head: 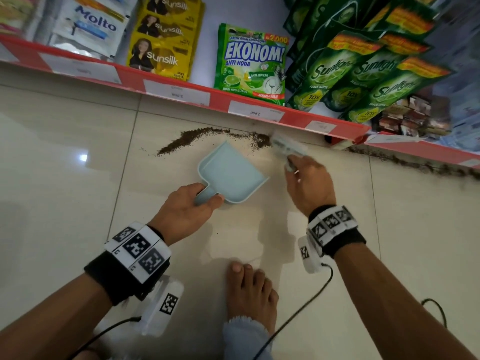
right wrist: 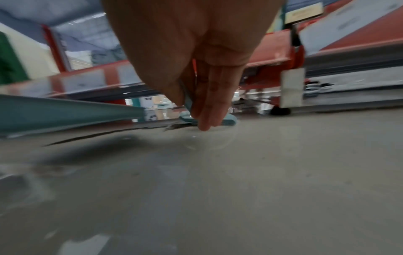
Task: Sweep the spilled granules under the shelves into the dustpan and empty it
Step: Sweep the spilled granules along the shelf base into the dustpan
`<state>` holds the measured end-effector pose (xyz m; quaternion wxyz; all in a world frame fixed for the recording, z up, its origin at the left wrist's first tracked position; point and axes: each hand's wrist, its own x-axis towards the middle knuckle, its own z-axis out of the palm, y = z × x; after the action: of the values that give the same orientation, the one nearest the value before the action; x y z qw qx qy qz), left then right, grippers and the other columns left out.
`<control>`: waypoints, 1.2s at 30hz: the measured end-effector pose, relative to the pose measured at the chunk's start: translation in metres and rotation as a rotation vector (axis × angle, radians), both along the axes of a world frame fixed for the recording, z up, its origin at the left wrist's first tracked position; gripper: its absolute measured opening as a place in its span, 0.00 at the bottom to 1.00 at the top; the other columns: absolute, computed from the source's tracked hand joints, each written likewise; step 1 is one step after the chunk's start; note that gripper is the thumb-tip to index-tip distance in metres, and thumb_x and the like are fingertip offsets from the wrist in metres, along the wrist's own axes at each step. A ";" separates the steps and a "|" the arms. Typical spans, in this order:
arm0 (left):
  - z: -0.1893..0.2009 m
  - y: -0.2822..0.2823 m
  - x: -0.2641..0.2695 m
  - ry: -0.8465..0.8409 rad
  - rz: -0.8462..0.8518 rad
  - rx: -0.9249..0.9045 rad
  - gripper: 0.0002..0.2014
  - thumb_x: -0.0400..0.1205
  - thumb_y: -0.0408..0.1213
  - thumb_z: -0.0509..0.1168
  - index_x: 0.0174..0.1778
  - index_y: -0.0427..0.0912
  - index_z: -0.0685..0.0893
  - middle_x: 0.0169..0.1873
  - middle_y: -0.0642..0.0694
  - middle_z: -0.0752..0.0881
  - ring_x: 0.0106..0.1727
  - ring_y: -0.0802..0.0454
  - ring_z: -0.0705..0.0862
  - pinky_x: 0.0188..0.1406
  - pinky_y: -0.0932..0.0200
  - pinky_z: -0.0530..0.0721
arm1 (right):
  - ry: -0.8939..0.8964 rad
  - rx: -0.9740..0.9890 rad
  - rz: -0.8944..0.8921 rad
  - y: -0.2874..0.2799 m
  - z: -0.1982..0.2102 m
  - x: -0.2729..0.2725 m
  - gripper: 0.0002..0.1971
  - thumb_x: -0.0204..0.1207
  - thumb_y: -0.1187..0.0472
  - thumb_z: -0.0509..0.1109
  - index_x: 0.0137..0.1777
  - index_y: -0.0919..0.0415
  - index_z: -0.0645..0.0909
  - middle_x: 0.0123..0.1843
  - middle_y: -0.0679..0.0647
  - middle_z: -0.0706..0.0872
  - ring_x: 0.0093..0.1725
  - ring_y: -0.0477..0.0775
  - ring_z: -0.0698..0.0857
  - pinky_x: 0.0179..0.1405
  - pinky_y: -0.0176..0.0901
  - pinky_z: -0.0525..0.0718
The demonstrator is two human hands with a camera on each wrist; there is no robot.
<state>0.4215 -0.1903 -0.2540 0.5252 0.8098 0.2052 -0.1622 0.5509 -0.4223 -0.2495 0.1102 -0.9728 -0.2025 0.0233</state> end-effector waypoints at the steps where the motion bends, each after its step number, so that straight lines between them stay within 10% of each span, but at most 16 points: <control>1: 0.000 0.000 0.000 -0.002 -0.005 0.003 0.20 0.83 0.50 0.67 0.27 0.50 0.72 0.22 0.55 0.75 0.27 0.58 0.74 0.29 0.61 0.68 | -0.003 0.016 0.059 0.006 -0.001 -0.011 0.11 0.82 0.61 0.64 0.59 0.61 0.84 0.51 0.61 0.87 0.39 0.65 0.86 0.36 0.46 0.83; 9: -0.001 0.001 -0.002 0.002 -0.004 0.001 0.20 0.83 0.50 0.67 0.27 0.50 0.71 0.21 0.56 0.74 0.27 0.57 0.75 0.29 0.60 0.68 | -0.268 0.093 -0.044 0.000 0.016 0.009 0.14 0.85 0.59 0.64 0.66 0.59 0.84 0.48 0.63 0.85 0.34 0.65 0.85 0.32 0.43 0.76; 14: -0.002 0.001 -0.001 0.002 0.008 -0.016 0.20 0.83 0.50 0.67 0.26 0.51 0.71 0.21 0.56 0.74 0.27 0.56 0.74 0.29 0.59 0.68 | -0.168 -0.126 -0.214 -0.015 0.015 0.031 0.15 0.83 0.64 0.62 0.67 0.59 0.83 0.63 0.64 0.82 0.56 0.69 0.84 0.48 0.52 0.84; 20: -0.003 0.003 -0.002 0.005 0.029 -0.032 0.21 0.82 0.50 0.68 0.25 0.51 0.71 0.16 0.59 0.75 0.24 0.60 0.74 0.28 0.61 0.68 | -0.098 0.111 0.102 0.021 0.010 -0.018 0.10 0.82 0.69 0.65 0.58 0.69 0.84 0.53 0.64 0.88 0.46 0.67 0.87 0.44 0.51 0.86; 30: -0.001 0.009 -0.005 0.007 0.035 -0.025 0.20 0.83 0.50 0.68 0.27 0.51 0.72 0.21 0.56 0.75 0.25 0.60 0.74 0.27 0.65 0.68 | -0.100 -0.112 -0.268 0.018 -0.004 0.040 0.17 0.80 0.71 0.60 0.66 0.66 0.80 0.63 0.67 0.84 0.56 0.74 0.84 0.51 0.59 0.83; 36: -0.001 0.016 -0.014 0.020 0.044 -0.029 0.19 0.83 0.51 0.68 0.28 0.51 0.73 0.22 0.56 0.75 0.26 0.60 0.75 0.27 0.64 0.68 | -0.003 0.013 -0.090 0.042 -0.016 0.054 0.17 0.77 0.73 0.61 0.63 0.69 0.82 0.61 0.69 0.85 0.57 0.74 0.83 0.49 0.56 0.81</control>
<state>0.4074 -0.1740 -0.2552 0.5382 0.7957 0.2258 -0.1616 0.6048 -0.3803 -0.2660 0.1173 -0.9802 -0.1589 0.0154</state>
